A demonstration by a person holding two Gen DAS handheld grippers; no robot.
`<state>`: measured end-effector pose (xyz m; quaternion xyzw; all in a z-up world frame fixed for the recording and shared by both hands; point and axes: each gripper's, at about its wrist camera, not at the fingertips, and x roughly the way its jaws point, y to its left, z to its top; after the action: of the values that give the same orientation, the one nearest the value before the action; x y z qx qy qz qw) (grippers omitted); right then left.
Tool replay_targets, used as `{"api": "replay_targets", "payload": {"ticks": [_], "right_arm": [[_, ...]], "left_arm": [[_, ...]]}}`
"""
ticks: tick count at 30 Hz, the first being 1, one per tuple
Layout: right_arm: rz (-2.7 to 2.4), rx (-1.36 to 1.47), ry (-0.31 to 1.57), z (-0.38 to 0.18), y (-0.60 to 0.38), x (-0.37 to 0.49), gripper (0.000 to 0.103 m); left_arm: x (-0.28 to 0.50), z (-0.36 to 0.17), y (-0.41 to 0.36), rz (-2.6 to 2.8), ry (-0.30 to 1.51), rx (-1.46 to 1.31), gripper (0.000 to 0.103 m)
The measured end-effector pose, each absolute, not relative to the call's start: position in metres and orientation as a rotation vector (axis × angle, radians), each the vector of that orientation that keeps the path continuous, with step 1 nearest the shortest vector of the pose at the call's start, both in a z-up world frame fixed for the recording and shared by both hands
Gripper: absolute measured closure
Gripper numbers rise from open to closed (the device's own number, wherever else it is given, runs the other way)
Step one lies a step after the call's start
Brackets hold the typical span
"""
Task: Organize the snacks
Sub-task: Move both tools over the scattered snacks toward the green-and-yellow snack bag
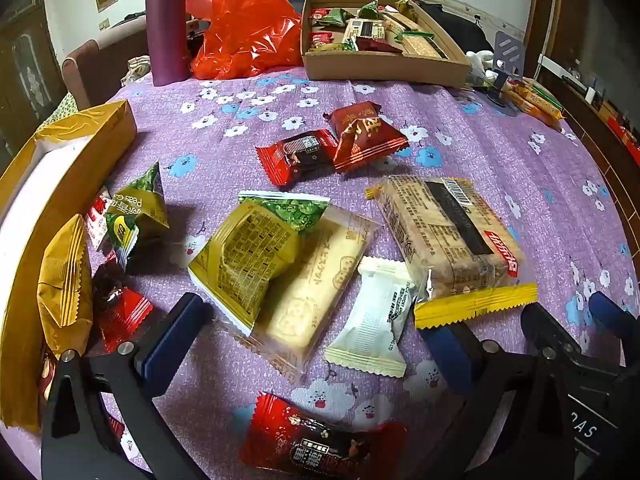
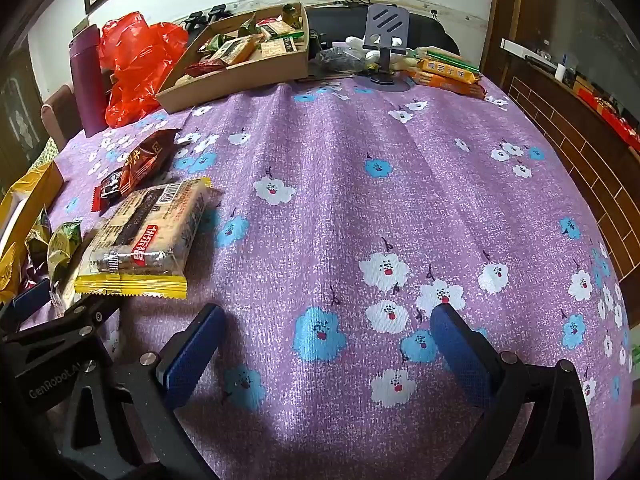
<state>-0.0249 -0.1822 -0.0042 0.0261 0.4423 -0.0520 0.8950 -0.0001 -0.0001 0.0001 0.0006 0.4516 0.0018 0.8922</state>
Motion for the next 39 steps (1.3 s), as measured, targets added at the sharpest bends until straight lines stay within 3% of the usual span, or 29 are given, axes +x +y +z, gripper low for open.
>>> {"api": "replay_targets", "payload": {"ticks": [39], "right_arm": [[-0.100,0.055,0.938,-0.0044,-0.1807,-0.0238,0.000]], "left_arm": [[0.0031,0.0002,-0.0012,-0.049,0.971,0.027,0.000]]}}
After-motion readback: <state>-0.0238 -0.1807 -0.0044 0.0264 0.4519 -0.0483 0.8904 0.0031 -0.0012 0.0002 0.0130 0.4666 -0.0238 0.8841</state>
